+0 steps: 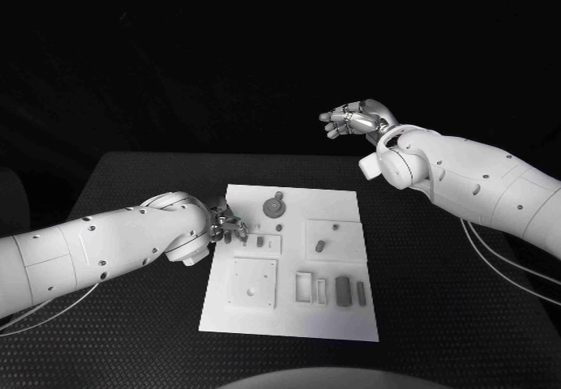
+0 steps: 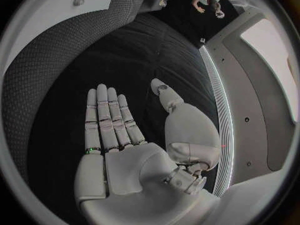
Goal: Assemble the parts on the task board
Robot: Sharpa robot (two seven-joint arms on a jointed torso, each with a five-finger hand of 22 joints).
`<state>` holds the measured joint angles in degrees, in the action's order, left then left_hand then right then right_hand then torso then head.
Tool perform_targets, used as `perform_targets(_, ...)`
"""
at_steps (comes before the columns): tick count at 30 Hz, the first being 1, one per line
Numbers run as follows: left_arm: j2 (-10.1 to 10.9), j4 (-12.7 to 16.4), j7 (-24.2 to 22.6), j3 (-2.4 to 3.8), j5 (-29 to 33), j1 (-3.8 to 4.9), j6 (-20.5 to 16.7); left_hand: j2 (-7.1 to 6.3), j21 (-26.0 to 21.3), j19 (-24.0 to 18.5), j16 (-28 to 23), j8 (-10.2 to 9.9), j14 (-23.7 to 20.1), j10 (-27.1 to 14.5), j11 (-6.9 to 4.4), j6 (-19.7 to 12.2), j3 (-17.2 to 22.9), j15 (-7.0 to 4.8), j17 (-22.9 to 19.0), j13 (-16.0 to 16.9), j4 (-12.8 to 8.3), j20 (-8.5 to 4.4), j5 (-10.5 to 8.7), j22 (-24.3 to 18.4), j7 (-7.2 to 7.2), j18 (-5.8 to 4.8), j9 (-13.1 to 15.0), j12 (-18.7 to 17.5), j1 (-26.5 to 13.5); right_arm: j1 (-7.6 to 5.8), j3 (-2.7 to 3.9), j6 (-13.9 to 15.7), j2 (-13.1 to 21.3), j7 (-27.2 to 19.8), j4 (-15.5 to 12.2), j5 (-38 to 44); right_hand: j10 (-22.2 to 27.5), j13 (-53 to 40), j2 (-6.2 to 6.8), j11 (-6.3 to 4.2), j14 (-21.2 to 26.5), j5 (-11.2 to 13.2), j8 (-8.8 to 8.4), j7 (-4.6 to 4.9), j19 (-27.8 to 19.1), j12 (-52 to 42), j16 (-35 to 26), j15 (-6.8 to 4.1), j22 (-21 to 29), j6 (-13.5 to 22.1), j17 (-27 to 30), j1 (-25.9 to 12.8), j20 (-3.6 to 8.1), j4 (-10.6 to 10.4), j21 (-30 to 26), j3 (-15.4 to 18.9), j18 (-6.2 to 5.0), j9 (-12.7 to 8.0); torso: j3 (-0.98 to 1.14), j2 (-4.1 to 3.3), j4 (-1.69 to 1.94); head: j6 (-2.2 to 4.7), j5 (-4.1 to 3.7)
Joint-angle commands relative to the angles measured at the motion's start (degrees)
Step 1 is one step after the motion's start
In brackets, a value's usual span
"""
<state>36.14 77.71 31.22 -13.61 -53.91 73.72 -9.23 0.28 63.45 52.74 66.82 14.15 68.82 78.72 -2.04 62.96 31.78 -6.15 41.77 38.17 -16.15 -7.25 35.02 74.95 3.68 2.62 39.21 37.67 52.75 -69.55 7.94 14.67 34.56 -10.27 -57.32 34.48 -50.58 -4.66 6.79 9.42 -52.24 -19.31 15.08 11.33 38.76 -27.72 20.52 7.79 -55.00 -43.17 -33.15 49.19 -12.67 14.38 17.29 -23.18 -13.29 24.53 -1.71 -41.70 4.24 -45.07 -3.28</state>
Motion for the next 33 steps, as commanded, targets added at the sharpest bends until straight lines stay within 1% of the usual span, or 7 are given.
perform_targets(1, 0.14, 0.45, 0.67, -0.13, -0.75, -0.29, 1.74, 0.64, 0.27, 0.49, 0.47, 5.23, 4.03, 3.21, -2.97, 3.0, 0.89, -4.48, 0.07, 0.1, -0.6, -7.45, 0.31, 0.2, -2.56, 1.13, 11.59, 0.35, 0.1, -0.01, 0.02, -0.78, -0.05, -0.38, -0.08, -0.03, -0.33, 0.08, -0.31, 0.08, 0.1, -0.18, 0.25, 1.67, -0.19, 0.2, -0.38, 0.31, -0.09, 0.47, -0.02, 0.08, -0.05, -0.1, -0.3, 0.27, -0.27, -0.07, -0.02, -0.01, 0.0, -0.1, -0.04)
perform_targets(6, 0.4, 0.83, 0.64, -0.13, -0.37, -0.38, 1.85, 0.58, 0.35, 0.49, 0.64, 5.2, 4.04, 3.21, -3.01, 3.1, 0.98, -4.52, 0.12, 0.22, -0.62, -7.49, 0.69, 0.28, -2.6, 1.15, 11.69, 0.5, 0.09, -0.01, 0.02, -0.79, -0.04, -0.38, -0.05, -0.03, -0.33, 0.1, -0.31, 0.08, 0.1, -0.18, 0.25, 1.67, -0.2, 0.2, -0.39, 0.32, -0.1, 0.47, -0.03, 0.07, -0.06, -0.11, -0.31, 0.28, -0.28, -0.09, -0.04, 0.02, 0.05, -0.19, -0.04)
perform_targets(15, 0.55, 1.05, 0.8, -0.13, -0.34, -0.48, 1.99, 0.51, 0.45, 0.52, 0.82, 5.18, 4.07, 3.24, -3.06, 3.19, 1.04, -4.56, 0.18, 0.33, -0.63, -7.53, 0.88, 0.35, -2.64, 1.17, 11.79, 0.65, 0.11, 0.0, 0.02, -0.83, -0.06, -0.42, 0.01, -0.03, -0.33, 0.14, -0.32, 0.09, 0.11, -0.17, 0.26, 1.67, -0.21, 0.21, -0.41, 0.32, -0.12, 0.48, -0.03, 0.07, -0.07, -0.14, -0.35, 0.29, -0.28, -0.11, 0.01, 0.01, -0.01, -0.36, -0.01)
perform_targets(21, 0.57, 1.12, 1.15, -0.13, -0.34, -0.53, 3.12, 0.49, 0.49, 0.53, 0.89, 5.16, 4.08, 3.25, -3.07, 3.22, 1.05, -4.57, 0.2, 0.38, -0.62, -7.55, 0.92, 0.39, -2.65, 1.18, 11.83, 0.71, 0.11, 0.0, 0.02, -0.87, -0.03, -0.41, 0.01, -0.03, -0.33, 0.17, -0.32, 0.09, 0.12, -0.17, 0.26, 1.68, -0.22, 0.21, -0.42, 0.33, -0.12, 0.49, -0.03, 0.06, -0.07, -0.16, -0.37, 0.3, -0.28, -0.12, 0.0, -0.02, 0.01, -0.42, 0.03)
perform_targets(33, 0.64, 1.21, 1.76, -0.13, -0.55, -0.57, 4.2, 0.5, 0.54, 0.53, 0.95, 5.12, 4.05, 3.22, -3.07, 3.22, 1.07, -4.59, 0.21, 0.43, -0.61, -7.56, 0.94, 0.42, -2.65, 1.18, 11.87, 0.77, 0.08, 0.0, 0.02, -0.88, -0.03, -0.4, 0.02, -0.03, -0.33, 0.22, -0.32, 0.09, 0.12, -0.18, 0.27, 1.68, -0.23, 0.21, -0.44, 0.33, -0.15, 0.5, -0.04, 0.08, -0.08, -0.17, -0.41, 0.31, -0.29, -0.15, 0.02, -0.01, -0.03, -0.54, 0.01)
